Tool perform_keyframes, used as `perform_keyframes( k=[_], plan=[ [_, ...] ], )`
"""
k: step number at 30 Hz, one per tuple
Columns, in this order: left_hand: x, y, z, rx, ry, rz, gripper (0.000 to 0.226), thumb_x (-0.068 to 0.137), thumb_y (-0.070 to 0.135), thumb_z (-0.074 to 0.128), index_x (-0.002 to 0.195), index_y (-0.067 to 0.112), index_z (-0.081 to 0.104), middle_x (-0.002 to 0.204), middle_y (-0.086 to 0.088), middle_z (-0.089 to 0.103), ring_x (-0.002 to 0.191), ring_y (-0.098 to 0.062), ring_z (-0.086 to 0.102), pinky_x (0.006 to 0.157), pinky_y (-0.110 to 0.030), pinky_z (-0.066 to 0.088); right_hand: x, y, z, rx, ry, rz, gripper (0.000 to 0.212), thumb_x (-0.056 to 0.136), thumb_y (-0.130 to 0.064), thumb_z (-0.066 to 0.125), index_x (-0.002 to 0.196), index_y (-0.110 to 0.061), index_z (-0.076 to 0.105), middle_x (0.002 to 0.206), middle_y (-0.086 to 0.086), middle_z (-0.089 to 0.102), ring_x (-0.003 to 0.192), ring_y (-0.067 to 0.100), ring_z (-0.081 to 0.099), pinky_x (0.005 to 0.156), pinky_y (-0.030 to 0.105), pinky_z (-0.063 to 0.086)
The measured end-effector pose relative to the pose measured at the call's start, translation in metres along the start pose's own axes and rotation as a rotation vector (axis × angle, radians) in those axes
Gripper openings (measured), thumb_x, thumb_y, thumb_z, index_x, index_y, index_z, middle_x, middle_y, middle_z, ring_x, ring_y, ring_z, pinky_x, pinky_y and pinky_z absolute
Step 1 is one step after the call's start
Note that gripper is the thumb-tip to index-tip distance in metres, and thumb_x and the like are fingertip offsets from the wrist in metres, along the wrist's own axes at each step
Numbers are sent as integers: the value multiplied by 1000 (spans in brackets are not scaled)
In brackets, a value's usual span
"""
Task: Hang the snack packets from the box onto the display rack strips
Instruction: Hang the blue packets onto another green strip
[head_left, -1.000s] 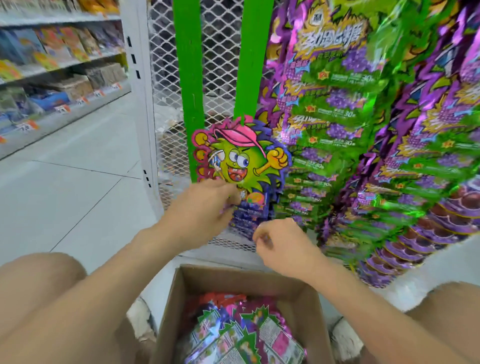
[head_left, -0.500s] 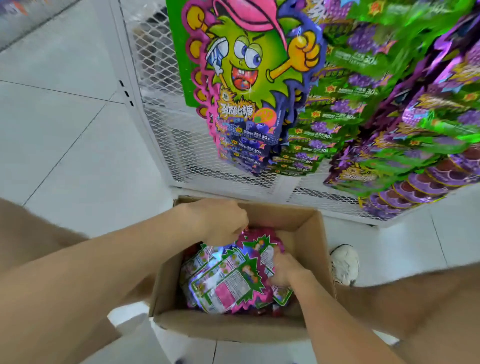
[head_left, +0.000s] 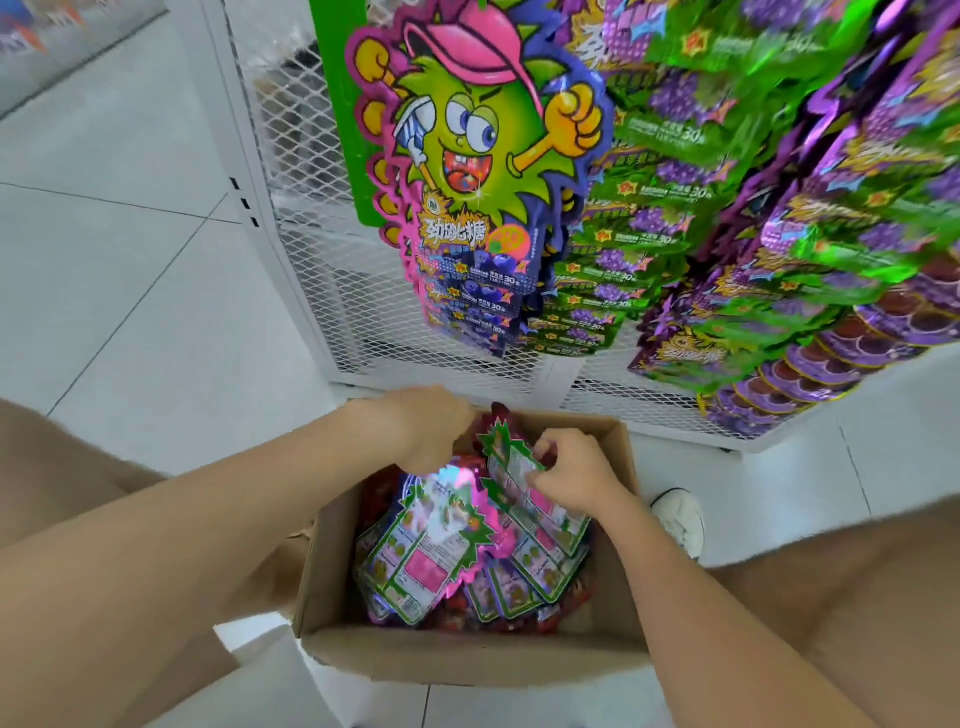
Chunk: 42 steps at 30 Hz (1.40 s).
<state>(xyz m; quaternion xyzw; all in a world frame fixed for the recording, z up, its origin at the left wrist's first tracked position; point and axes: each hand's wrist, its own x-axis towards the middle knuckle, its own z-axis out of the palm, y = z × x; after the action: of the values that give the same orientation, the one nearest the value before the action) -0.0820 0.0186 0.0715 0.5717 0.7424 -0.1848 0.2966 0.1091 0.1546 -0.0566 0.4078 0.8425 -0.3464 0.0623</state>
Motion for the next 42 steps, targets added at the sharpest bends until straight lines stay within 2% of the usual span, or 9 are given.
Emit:
perform_keyframes(
  k=[6,10,12,14,20,26,31,36,42],
  plan=[
    [-19,3,-16,-1130,18,-227,90,96,79,42,150,7,45,130,-30,64,107,-43,71,89,-49,61,-44,-66,-41,-334,59,-372,24,91,-28,60,107,-22,42,69,-1,46,62,27,49,54,40,41],
    [-31,3,-17,-1487,140,-209,47,102,37,66,135,6,55,117,-25,68,91,-41,76,83,-51,63,-76,-102,-40,-535,185,-613,29,99,-30,51,125,-19,43,88,2,62,71,32,63,57,40,48],
    [-33,-2,-17,-1313,313,-233,6,98,4,60,100,2,65,78,-14,67,69,-32,69,70,-34,61,-88,-112,-43,-555,182,-707,43,97,-50,46,128,-21,51,109,0,68,85,27,70,67,42,57],
    [-43,-11,-25,-917,461,-184,29,94,-2,54,71,15,56,62,-3,52,63,-24,53,54,-17,42,-92,-115,-51,-478,241,-757,54,93,-61,46,126,-22,64,118,-4,71,95,21,71,73,40,59],
    [-71,-38,-49,-455,416,9,26,102,-1,47,79,11,48,80,-8,52,68,-21,43,61,-35,34,-82,-127,-80,74,603,-506,44,93,-30,66,135,-25,56,118,-10,50,98,5,54,80,15,46],
    [-88,-50,-73,-642,554,101,16,108,12,52,101,16,66,78,4,54,69,-16,50,64,-30,41,-74,-154,-100,363,498,-433,14,102,-31,62,104,-25,74,87,-12,71,81,8,65,75,33,52],
    [-103,-43,-96,-673,1003,123,37,103,26,62,140,25,57,132,6,65,122,-12,60,106,-38,50,-87,-188,-148,305,696,-538,15,105,-21,60,110,-22,74,89,-14,69,76,1,59,71,13,40],
    [-121,-26,-167,-689,1241,173,61,97,16,53,156,14,41,157,-2,49,143,-15,45,114,-26,32,-98,-223,-205,37,924,-660,19,101,-7,63,115,-12,76,98,3,69,89,20,63,77,22,34],
    [-117,-18,-244,-1161,1223,148,35,97,26,48,129,22,62,115,4,68,109,-16,64,92,-35,49,-96,-256,-252,98,919,-719,26,97,-16,69,122,-17,68,104,-1,75,97,22,70,92,37,49]
  ],
)
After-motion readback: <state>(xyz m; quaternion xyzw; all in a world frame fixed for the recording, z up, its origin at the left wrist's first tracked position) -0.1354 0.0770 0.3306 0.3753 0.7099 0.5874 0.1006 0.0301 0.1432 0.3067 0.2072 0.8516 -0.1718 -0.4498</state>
